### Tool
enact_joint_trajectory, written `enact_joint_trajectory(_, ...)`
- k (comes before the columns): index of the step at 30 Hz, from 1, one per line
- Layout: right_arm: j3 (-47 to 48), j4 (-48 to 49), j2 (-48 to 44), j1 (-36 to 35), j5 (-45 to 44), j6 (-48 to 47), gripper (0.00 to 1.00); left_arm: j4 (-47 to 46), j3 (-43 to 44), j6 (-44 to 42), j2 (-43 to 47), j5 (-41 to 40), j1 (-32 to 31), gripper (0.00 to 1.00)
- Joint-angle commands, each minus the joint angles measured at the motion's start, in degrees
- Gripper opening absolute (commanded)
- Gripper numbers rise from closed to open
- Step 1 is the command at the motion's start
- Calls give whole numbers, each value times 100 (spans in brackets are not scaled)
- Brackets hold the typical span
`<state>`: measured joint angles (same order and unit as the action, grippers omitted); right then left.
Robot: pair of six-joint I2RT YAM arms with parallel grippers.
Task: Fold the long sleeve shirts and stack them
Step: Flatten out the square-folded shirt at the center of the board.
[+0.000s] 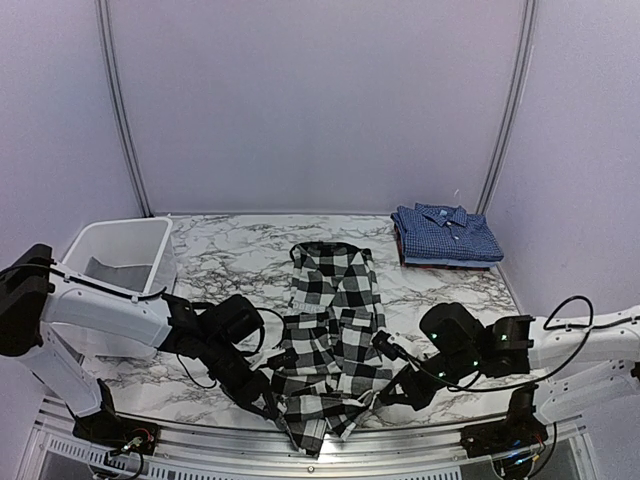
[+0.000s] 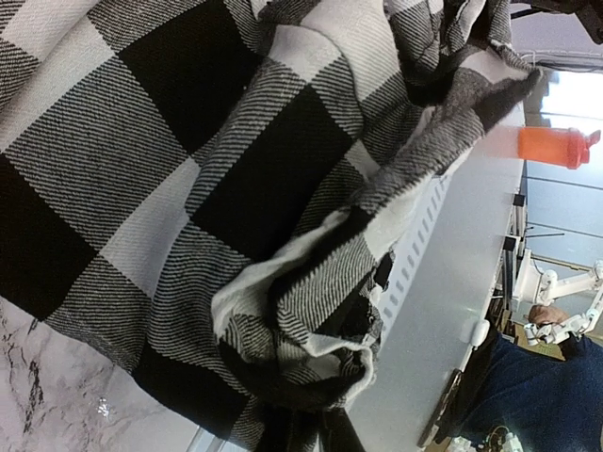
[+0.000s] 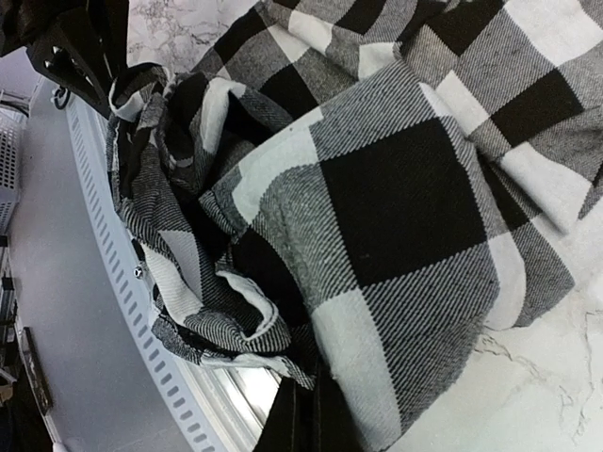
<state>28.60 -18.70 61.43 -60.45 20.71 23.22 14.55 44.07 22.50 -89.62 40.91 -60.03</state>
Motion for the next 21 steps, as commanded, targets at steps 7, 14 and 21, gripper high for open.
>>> enact_joint_trajectory(7,31,-314,-623,-55,-96,465,2,380,-184,298,670,-68,-9,27)
enact_joint_trajectory(14,199,-704,-1112,-54,-243,758,34,491,-48,311,1113,-125,13,58)
enact_joint_trajectory(21,1052,-1054,-915,-52,-1468,721,56,732,882,269,897,-1423,384,61)
